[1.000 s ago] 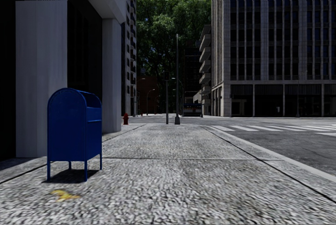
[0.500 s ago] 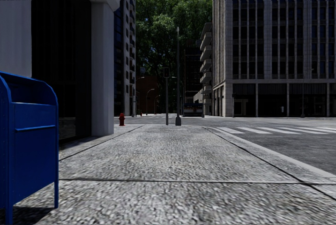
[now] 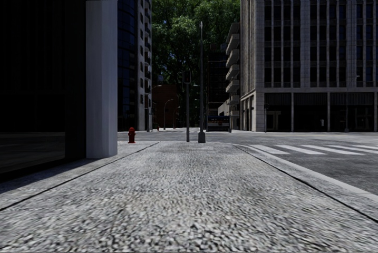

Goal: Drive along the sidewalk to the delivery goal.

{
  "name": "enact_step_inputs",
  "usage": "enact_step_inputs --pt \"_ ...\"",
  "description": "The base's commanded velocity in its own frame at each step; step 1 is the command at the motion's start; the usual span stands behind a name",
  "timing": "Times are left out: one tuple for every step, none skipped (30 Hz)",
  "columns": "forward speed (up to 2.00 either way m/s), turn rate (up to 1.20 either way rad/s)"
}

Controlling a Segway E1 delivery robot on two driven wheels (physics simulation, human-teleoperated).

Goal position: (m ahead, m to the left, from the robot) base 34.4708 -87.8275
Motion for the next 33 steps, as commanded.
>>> enact_step_inputs --pt "2.00 0.00" --pt "2.00 0.00" --pt "2.00 0.00" --pt "2.00 0.00" --pt "2.00 0.00" --pt "2.00 0.00" --pt "2.00 0.00" --pt "2.00 0.00" --pt "2.00 0.00" --pt "2.00 0.00" --pt "2.00 0.00" --pt "2.00 0.00" --pt "2.00 0.00" --pt "2.00 0.00" --pt "2.00 0.00" --pt "2.00 0.00" --pt "2.00 0.00" --pt "2.00 0.00" --pt "2.00 0.00" --pt "2.00 0.00" --pt "2.00 0.00" --pt "2.00 -0.06" --pt "2.00 -0.17" --pt "2.00 -0.21" --pt "2.00 -0.21" --pt "2.00 -0.21" --pt "2.00 -0.18" --pt "2.00 -0.08" --pt "2.00 -0.04" --pt "2.00 -0.04" --pt "2.00 -0.03" --pt "2.00 -0.03" --pt "2.00 -0.02"
